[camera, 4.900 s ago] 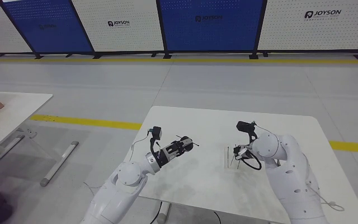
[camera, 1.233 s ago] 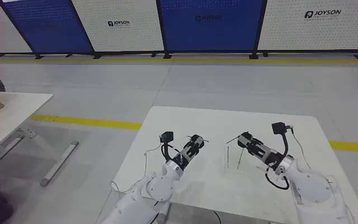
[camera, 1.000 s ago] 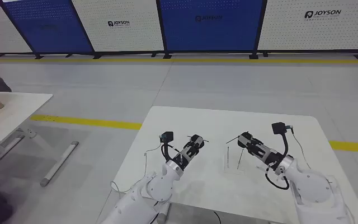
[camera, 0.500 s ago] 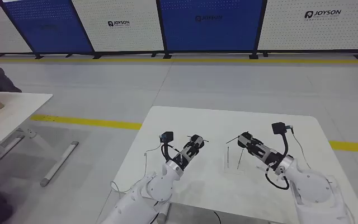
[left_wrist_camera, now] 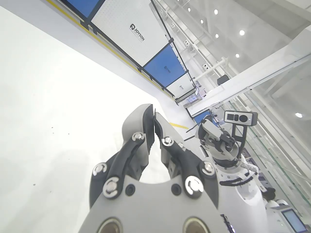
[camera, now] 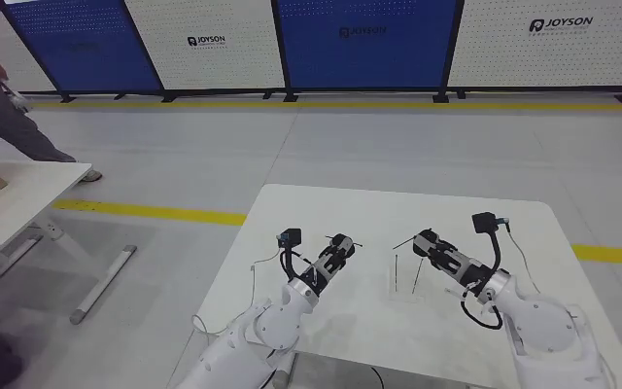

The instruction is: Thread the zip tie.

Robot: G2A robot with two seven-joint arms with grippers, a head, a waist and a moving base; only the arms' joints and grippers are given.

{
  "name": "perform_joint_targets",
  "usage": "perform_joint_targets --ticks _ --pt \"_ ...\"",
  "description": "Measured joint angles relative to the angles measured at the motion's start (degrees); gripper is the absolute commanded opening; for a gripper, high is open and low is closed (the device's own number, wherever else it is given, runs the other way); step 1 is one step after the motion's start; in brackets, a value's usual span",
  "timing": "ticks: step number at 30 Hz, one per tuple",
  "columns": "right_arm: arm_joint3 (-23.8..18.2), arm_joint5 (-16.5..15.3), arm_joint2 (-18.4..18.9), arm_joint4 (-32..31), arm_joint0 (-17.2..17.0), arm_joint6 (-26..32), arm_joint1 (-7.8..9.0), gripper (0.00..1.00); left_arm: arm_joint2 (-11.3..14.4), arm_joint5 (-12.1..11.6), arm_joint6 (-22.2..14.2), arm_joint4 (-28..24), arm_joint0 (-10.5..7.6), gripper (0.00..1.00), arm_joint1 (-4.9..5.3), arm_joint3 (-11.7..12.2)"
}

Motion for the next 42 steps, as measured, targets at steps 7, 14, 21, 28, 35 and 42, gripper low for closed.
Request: perform_joint_targets --ticks 7,14,21,28,35,42 --pt "0.54 -1.01 -3.37 -2.86 -0.66 -8.48 -0.24 0.0 -1.38 -1.59 -2.27 -2.86 0.68 0.0 -0.02 -0.05" --pt "0.81 -0.98 -5.29 -5.31 -0.94 -13.19 -0.39 0.0 -2.28 -2.58 -6.58 -6.27 0.91 0.0 0.15 -0.44" --pt "0.81 -0.98 -5.28 -5.28 -0.93 -13.17 -0.39 0.0 -2.3 -2.54 -6.41 -6.21 0.88 0.0 0.13 -0.38" --pt "0.16 0.41 -7.05 -8.55 -1.4 -16.8 -0.49 0.0 -2.39 -3.38 -4.22 -3.92 -0.64 0.0 -0.2 1.5" --pt "0.52 1.35 -9.27 -12.14 -1.18 -19.56 -0.67 0.0 -2.85 -3.22 -4.55 -2.73 -0.89 0.0 -0.12 1.68" --pt "0.51 1.31 -9.29 -12.08 -1.22 -19.57 -0.67 0.0 -2.85 -3.23 -4.54 -2.74 -0.88 0.0 -0.13 1.67"
